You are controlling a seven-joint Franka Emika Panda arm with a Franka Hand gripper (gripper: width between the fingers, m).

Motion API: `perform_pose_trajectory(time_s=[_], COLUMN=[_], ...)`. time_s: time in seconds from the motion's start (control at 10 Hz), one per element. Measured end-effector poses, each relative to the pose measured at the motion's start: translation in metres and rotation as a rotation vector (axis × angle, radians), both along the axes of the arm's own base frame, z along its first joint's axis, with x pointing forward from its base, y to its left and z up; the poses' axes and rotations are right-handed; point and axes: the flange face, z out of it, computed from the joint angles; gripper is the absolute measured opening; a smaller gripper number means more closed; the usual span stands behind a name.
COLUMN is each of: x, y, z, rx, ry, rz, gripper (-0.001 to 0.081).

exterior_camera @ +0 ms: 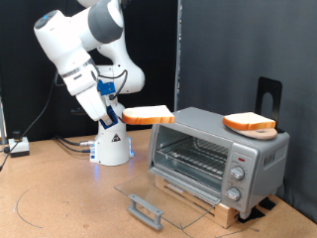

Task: Make a piece of toast with the oven

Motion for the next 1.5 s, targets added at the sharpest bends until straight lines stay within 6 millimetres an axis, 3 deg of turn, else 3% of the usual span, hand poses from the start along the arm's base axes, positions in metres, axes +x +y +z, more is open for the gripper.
perform_pose_trajectory(time_s=[0.2,0.7,0.9,1.2,1.5], x=[-0.004,-0.001,0.004,0.012,0.018], y=[0.000,-0.013,-0.010,0.015,0.062], z=[-0.015,-0.098,-0.121,-0.134,-0.141], rx=[-0.009,-0.126,-0.118,-0.106,-0.127], ry=[0.012,0.037,0.040,0.031,0.034], rz=[0.048,0.111,0.131,0.203,0.280], gripper=[0.0394,0.0394,0.0394,0.0394,0.0394])
